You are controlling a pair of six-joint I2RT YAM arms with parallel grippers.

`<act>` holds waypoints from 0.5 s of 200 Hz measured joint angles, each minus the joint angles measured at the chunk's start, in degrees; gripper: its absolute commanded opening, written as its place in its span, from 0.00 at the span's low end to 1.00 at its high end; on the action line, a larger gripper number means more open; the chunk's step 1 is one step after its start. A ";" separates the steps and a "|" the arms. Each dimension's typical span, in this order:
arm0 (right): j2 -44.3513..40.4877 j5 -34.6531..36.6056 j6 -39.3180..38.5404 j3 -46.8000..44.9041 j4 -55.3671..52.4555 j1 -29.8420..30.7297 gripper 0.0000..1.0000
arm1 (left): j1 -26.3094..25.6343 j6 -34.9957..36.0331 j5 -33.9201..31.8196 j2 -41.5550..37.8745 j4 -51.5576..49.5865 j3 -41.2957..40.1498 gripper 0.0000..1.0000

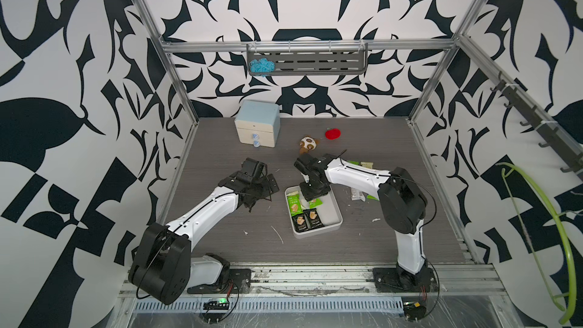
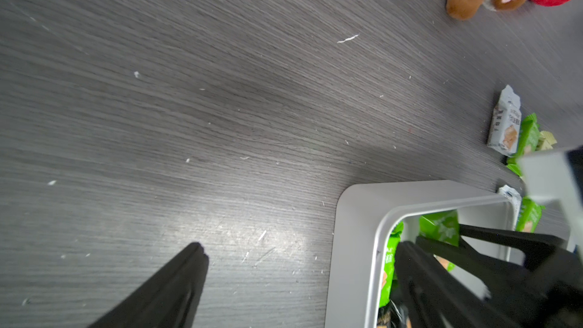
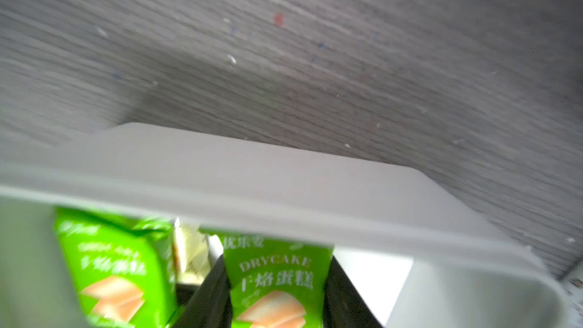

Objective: Take the cookies out of the storage box
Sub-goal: Pick up the cookie from the storage box.

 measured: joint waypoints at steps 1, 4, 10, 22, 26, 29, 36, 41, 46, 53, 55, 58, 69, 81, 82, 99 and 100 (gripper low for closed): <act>-0.15 -0.02 0.00 0.00 -0.02 0.00 0.43 | 0.00 0.00 0.02 0.00 0.00 0.02 0.99; -0.48 -0.02 0.00 -0.02 -0.07 0.00 0.43 | 0.00 0.00 0.09 0.00 -0.02 0.07 0.99; -1.07 -0.07 0.00 -0.09 -0.09 0.00 0.42 | 0.00 0.00 0.17 0.02 0.00 0.11 0.99; -2.16 -0.28 0.00 -0.20 -0.11 0.00 0.42 | 0.00 -0.02 0.42 0.04 -0.02 0.33 0.99; -2.45 -0.37 0.02 -0.26 -0.09 0.00 0.42 | 0.00 -0.04 0.50 0.04 0.00 0.44 0.99; -2.67 -0.59 0.02 -0.33 -0.09 0.00 0.42 | 0.00 -0.04 0.52 0.07 0.00 0.50 0.99; -3.13 -1.07 0.02 -0.46 -0.07 0.00 0.42 | 0.00 -0.07 0.70 0.09 0.02 0.63 0.99; -3.39 -1.38 0.07 -0.63 -0.04 0.00 0.42 | 0.00 -0.07 0.76 0.11 0.02 0.76 0.99; -3.74 -1.66 0.11 -0.83 0.00 0.00 0.42 | 0.00 -0.09 0.92 0.15 0.02 0.87 0.99; -4.37 -2.14 0.20 -1.29 0.20 0.00 0.42 | 0.00 -0.09 1.05 0.26 0.04 1.01 0.99; -4.55 -2.32 0.24 -1.42 0.22 0.00 0.42 | 0.00 -0.09 1.14 0.26 0.04 1.05 0.99; -4.87 -2.47 0.35 -1.60 0.20 0.00 0.42 | 0.00 -0.11 1.18 0.37 0.07 1.09 0.99; -6.23 -2.73 0.52 -2.34 0.33 0.00 0.42 | 0.00 -0.11 1.40 0.66 0.24 1.14 1.00; -7.78 -2.69 0.66 -2.91 0.42 0.00 0.42 | 0.00 -0.13 1.64 1.25 0.26 1.25 0.99; -7.98 -2.69 0.68 -2.95 0.44 0.00 0.42 | 0.00 -0.13 1.68 1.29 0.26 1.25 0.99; -10.23 -2.14 0.94 -3.23 0.42 -0.02 0.42 | 0.00 -0.11 2.03 2.60 0.17 2.10 0.99; -10.40 -2.10 0.96 -3.23 0.42 -0.02 0.42 | 0.00 -0.13 2.05 2.67 0.17 2.16 0.99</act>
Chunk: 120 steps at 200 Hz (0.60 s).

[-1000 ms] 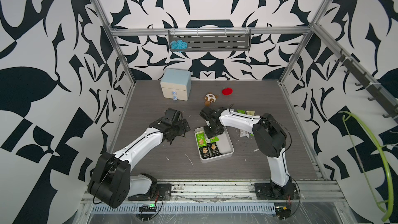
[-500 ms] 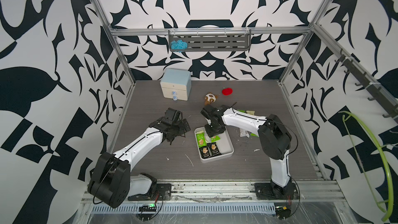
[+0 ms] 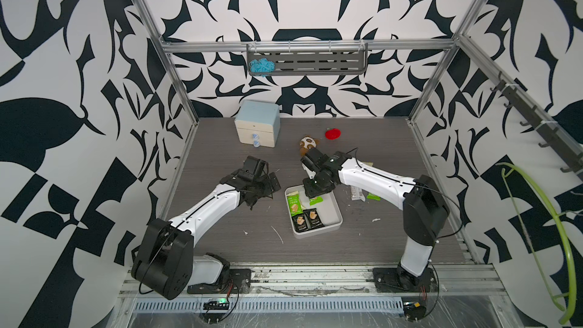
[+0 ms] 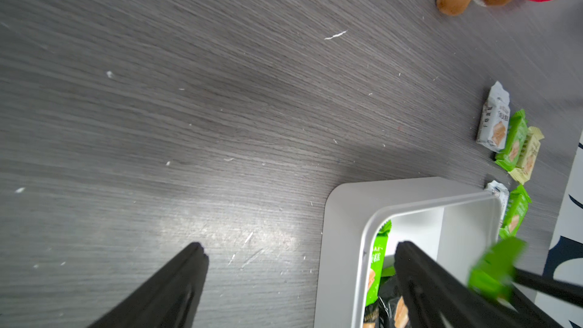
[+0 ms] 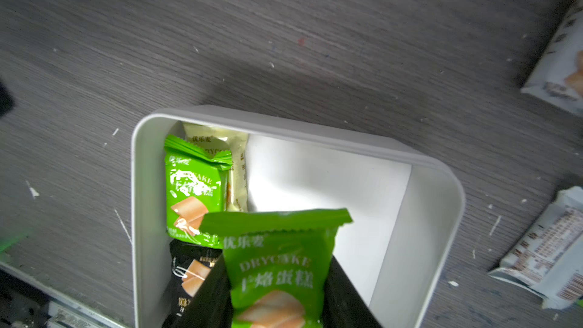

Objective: Take the cookies out of the storage box
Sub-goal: Pick up the cookie from the storage box, then place the cookie at the center of the board.

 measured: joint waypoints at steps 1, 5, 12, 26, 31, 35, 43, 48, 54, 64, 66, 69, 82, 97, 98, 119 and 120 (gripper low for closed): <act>-0.09 0.02 0.02 0.00 0.00 0.00 0.42 | 0.00 0.02 0.02 0.13 -0.02 0.13 0.99; -0.63 0.39 0.09 0.00 0.04 0.00 0.42 | 0.00 0.02 0.15 0.48 0.04 0.48 0.99; -1.40 1.05 0.26 0.00 0.04 -0.07 0.42 | 0.00 0.04 0.39 1.18 0.07 1.29 1.00; -2.71 2.78 0.66 -0.11 0.00 -0.46 0.42 | 0.00 0.09 0.81 2.60 0.13 3.13 0.99; -3.13 3.32 0.74 -0.20 -0.04 -0.66 0.42 | 0.00 0.11 0.92 3.04 0.26 3.72 0.99; -3.45 3.69 0.87 -0.31 -0.04 -0.85 0.42 | 0.00 0.15 1.01 3.45 0.31 4.26 0.99; -3.98 4.28 1.01 -0.57 -0.11 -1.46 0.42 | 0.00 0.24 1.16 4.20 0.39 5.25 0.99; -4.31 4.61 1.11 -0.79 -0.13 -2.08 0.42 | 0.00 0.24 1.25 4.55 0.46 5.68 0.99; -4.57 4.96 1.14 -1.09 -0.15 -2.84 0.42 | 0.00 0.28 1.38 5.01 0.46 6.29 0.99; -5.03 5.68 1.18 -1.70 -0.31 -4.57 0.42 | 0.00 0.50 1.66 5.84 0.55 7.39 0.99; -5.07 5.75 1.18 -1.81 -0.33 -4.83 0.42 | 0.00 0.52 1.70 5.99 0.61 7.58 0.99; -5.16 5.97 1.18 -2.03 -0.37 -5.46 0.42 | 0.00 0.61 1.79 6.23 0.68 7.85 0.99; -5.42 6.60 1.16 -2.71 -0.72 -7.98 0.42 | 0.00 0.94 2.08 7.28 0.85 9.01 0.99; -5.53 7.02 1.09 -3.45 -0.85 -11.02 0.42 | 0.00 1.40 2.34 8.66 0.90 10.29 0.99; -5.53 7.04 1.09 -3.50 -0.85 -11.15 0.42 | 0.00 1.49 2.36 8.83 0.90 10.43 0.99; -5.53 7.06 0.83 -4.57 -0.87 -14.71 0.42 | 0.00 2.12 2.75 11.10 0.94 12.68 0.99; -5.53 7.06 0.81 -4.63 -0.90 -14.93 0.42 | 0.00 2.21 2.78 11.23 0.92 12.87 0.99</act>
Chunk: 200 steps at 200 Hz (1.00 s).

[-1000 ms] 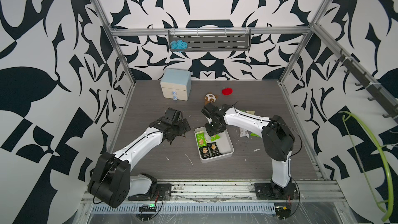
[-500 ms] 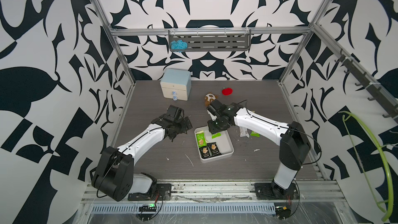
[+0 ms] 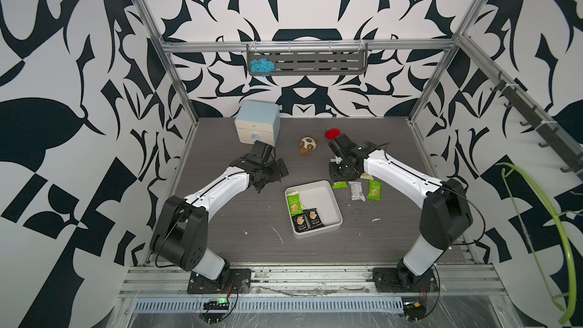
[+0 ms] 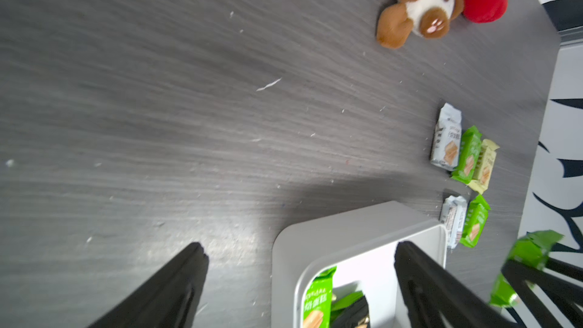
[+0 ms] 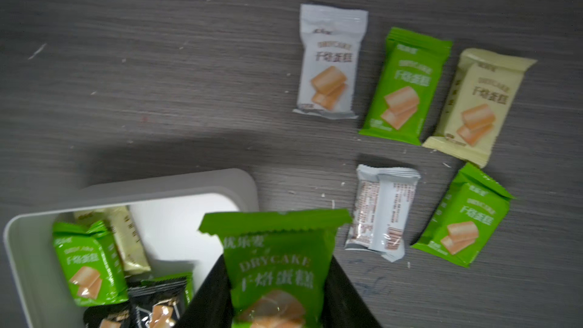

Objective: Take the cookies out of the storage box
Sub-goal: Place the cookie at the center of the board.

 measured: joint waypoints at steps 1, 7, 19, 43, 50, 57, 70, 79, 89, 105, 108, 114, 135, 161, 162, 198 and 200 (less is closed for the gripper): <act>0.00 0.00 0.00 -0.02 0.00 -0.09 0.42 | 0.00 0.00 0.00 0.09 0.00 0.09 0.99; 0.02 0.00 -0.15 -0.26 0.00 -0.83 0.42 | 0.00 0.15 0.15 0.74 0.02 0.74 0.99; 0.17 0.02 -0.44 -0.63 0.04 -1.86 0.42 | 0.00 0.55 0.55 2.03 -0.02 2.05 0.99; 1.42 -0.20 -1.29 -1.29 0.50 -2.58 0.42 | 0.00 1.07 1.20 3.98 0.00 4.07 0.99; 2.01 -0.39 -1.42 -1.68 0.94 -2.69 0.42 | 0.00 1.14 1.36 4.44 0.02 4.48 0.99; 2.75 -0.70 -1.46 -2.10 1.33 -2.84 0.42 | 0.00 1.27 1.55 4.85 0.02 4.83 0.99; 4.28 -1.20 -1.49 -2.84 1.88 -2.95 0.42 | 0.00 1.49 1.81 5.25 0.02 4.96 0.99; 5.49 -1.51 -1.49 -3.48 2.40 -3.02 0.42 | 0.00 1.57 1.95 5.42 -0.04 4.96 0.99; 6.64 -2.03 -1.46 -4.13 2.78 -3.15 0.42 | 0.00 1.73 2.05 5.57 -0.07 4.98 0.99; 8.46 -2.56 -1.46 -4.85 3.15 -3.19 0.42 | 0.00 2.16 2.10 5.81 -0.35 5.27 0.99; 8.72 -2.64 -1.46 -4.90 3.17 -3.19 0.42 | 0.00 2.23 2.12 5.84 -0.44 5.35 0.99; 9.35 -2.78 -1.46 -4.96 3.28 -3.19 0.42 | 0.00 2.40 2.12 5.86 -0.61 5.53 0.99; 10.69 -3.17 -1.46 -5.01 4.07 -3.19 0.43 | 0.00 2.71 2.12 5.86 -0.96 6.38 0.99; 11.61 -3.50 -1.44 -5.01 4.94 -3.19 0.48 | 0.00 3.04 2.12 5.86 -1.14 6.69 0.99; 11.63 -3.52 -1.44 -5.01 4.94 -3.19 0.48 | 0.00 3.04 2.12 5.86 -1.14 6.69 0.99; 11.91 -3.74 -1.38 -5.01 5.20 -3.19 0.58 | 0.00 3.43 2.19 5.84 -1.75 6.69 0.99; 11.91 -3.76 -1.36 -5.01 5.20 -3.19 0.58 | 0.00 3.45 2.19 5.84 -1.75 6.69 0.99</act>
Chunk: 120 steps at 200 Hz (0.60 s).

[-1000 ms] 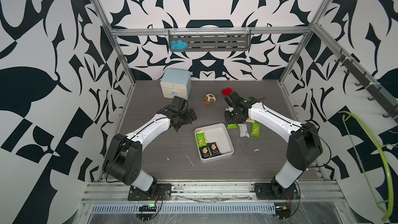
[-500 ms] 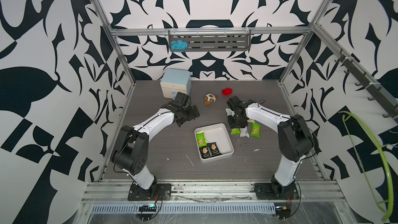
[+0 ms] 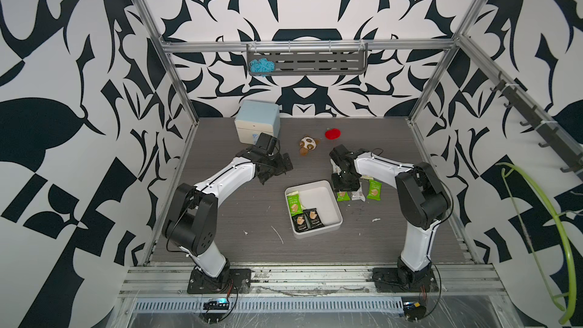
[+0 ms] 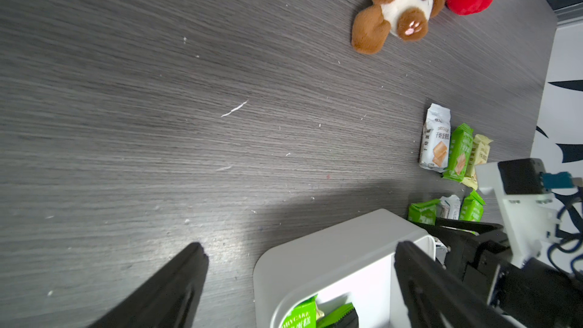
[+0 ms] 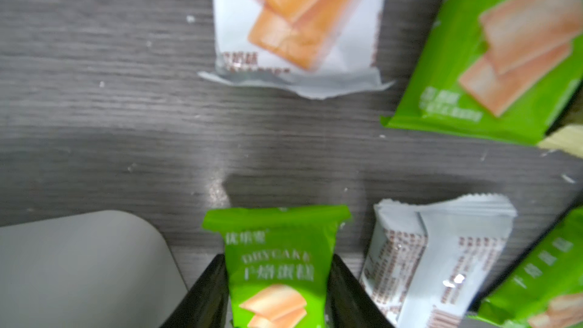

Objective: Take the cookies out of the storage box
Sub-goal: Place the cookie at the center of the board, then adjust the storage box at the center of the board.

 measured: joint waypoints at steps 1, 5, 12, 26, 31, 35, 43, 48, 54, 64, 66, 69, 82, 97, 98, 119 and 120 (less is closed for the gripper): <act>0.00 -0.02 -0.11 0.00 0.00 0.00 0.58 | 0.00 0.00 0.00 0.00 -0.02 0.00 0.99; -0.02 0.02 -0.02 0.00 0.00 -0.02 0.58 | 0.00 0.00 0.02 0.00 -0.09 0.00 0.99; -0.02 0.04 -0.04 0.00 -0.07 -0.02 0.59 | 0.00 0.02 0.11 0.00 -0.20 0.00 0.99; -0.42 0.11 -0.07 0.00 -0.42 -0.02 0.59 | 0.00 0.02 0.37 -0.02 -0.44 -0.02 0.99; -0.79 0.15 -0.04 0.00 -0.68 -0.02 0.58 | 0.00 0.02 0.50 -0.09 -0.46 0.00 0.99; -1.09 0.17 -0.04 0.00 -0.85 -0.02 0.58 | 0.00 0.02 0.59 -0.11 -0.52 -0.02 0.99; -1.99 0.20 0.04 0.00 -1.36 -0.02 0.56 | 0.00 0.00 0.87 -0.26 -0.63 -0.02 0.99; -2.86 0.24 0.17 0.00 -1.77 -0.02 0.54 | 0.00 0.00 1.07 -0.37 -0.70 -0.02 0.99; -3.89 0.24 0.26 -0.02 -2.19 -0.02 0.51 | -0.02 -0.02 1.29 -0.55 -0.79 -0.02 0.99; -6.16 0.22 0.52 -0.26 -2.86 -0.02 0.41 | -0.09 -0.04 1.51 -0.83 -1.05 -0.02 0.99; -6.49 0.26 0.35 -0.33 -2.91 -0.02 0.38 | -0.13 -0.07 1.55 -0.92 -1.09 -0.02 0.99; -7.17 0.31 1.05 -0.46 -3.08 -0.02 0.35 | -0.22 -0.07 1.57 -1.03 -1.18 -0.02 0.99; -10.34 0.42 1.81 -1.38 -3.93 -0.04 0.16 | -0.59 -0.09 1.60 -1.70 -1.77 -0.02 0.99; -13.40 0.24 1.75 -2.99 -4.85 -0.07 0.04 | -1.14 -0.33 1.38 -2.75 -2.38 -0.02 0.99; -13.66 0.22 1.44 -3.17 -4.92 -0.07 0.04 | -1.20 -0.35 1.36 -2.82 -2.40 -0.02 0.99; -16.79 -0.39 2.34 -6.78 -5.55 -0.07 0.00 | -2.43 -1.33 0.63 -4.59 -3.15 -0.09 0.99; -16.87 -0.42 2.36 -6.88 -5.55 -0.07 0.00 | -2.47 -1.40 0.57 -4.66 -3.15 -0.09 0.99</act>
